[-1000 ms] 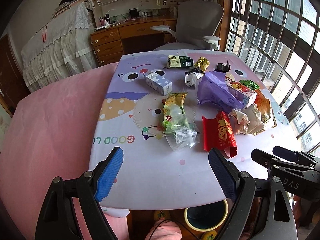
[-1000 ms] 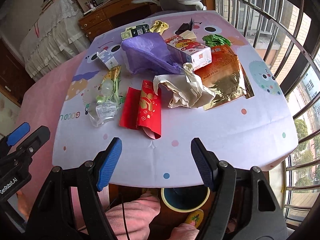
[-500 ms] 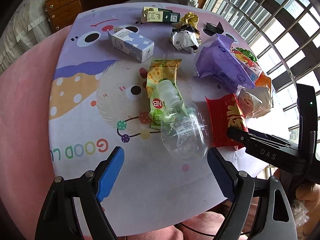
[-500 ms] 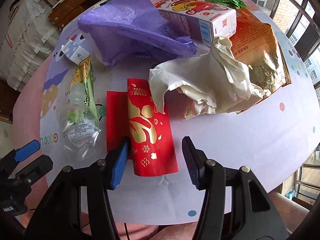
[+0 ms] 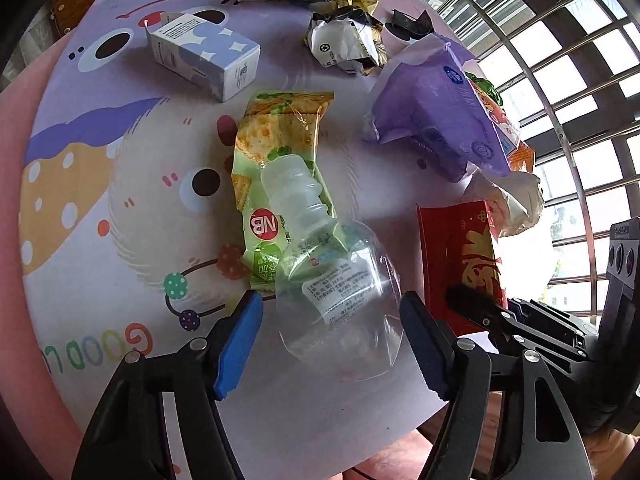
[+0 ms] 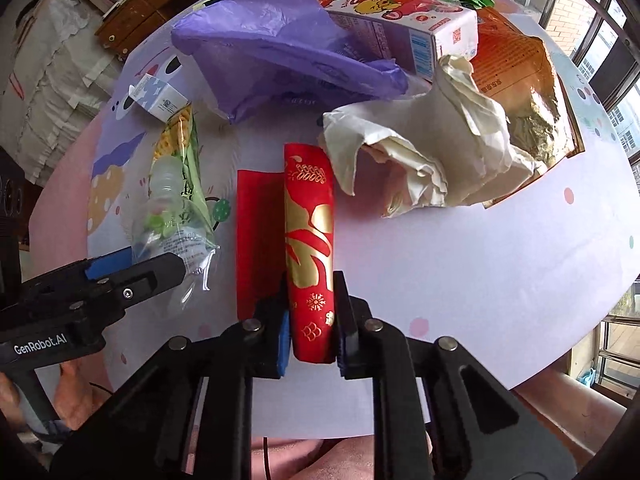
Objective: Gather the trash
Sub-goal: 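Grasp the red envelope with the right gripper while the left gripper grasps the plastic bottle, then carry the red envelope and plastic bottle down over the trash bin with both grippers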
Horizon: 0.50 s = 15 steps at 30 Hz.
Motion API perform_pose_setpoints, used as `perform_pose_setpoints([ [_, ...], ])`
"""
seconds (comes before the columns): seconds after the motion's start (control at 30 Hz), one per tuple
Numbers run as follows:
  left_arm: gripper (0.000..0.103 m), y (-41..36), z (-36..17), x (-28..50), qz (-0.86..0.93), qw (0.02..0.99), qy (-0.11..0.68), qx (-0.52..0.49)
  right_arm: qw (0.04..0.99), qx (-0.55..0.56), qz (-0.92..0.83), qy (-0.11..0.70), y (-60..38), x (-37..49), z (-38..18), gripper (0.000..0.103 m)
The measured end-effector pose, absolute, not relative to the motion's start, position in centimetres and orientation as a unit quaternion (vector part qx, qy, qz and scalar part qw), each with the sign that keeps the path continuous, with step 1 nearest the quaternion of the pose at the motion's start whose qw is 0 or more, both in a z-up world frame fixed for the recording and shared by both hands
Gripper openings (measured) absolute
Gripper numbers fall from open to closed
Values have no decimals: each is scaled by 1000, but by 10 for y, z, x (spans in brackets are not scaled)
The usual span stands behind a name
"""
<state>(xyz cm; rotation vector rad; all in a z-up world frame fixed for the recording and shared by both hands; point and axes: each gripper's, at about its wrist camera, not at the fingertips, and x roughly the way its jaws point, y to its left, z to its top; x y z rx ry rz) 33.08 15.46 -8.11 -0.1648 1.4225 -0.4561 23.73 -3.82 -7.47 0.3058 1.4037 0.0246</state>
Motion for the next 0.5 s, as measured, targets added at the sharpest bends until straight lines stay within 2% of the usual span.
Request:
perform_pose_setpoints([
  [0.07, 61, 147, -85, 335, -213, 725, 650, -75, 753, 130, 15, 645, -35, 234, -71, 14],
  [0.2, 58, 136, -83, 338, -213, 732, 643, -69, 757, 105, 23, 644, -35, 231, -61, 14],
  [0.23, 43, 135, -81, 336, -213, 736, 639, -64, 759, 100, 25, 643, -41, 229, -55, 14],
  [0.5, 35, 118, -55, 315, -202, 775, 598, -17, 764, 79, 43, 639, -61, 221, -36, 14],
])
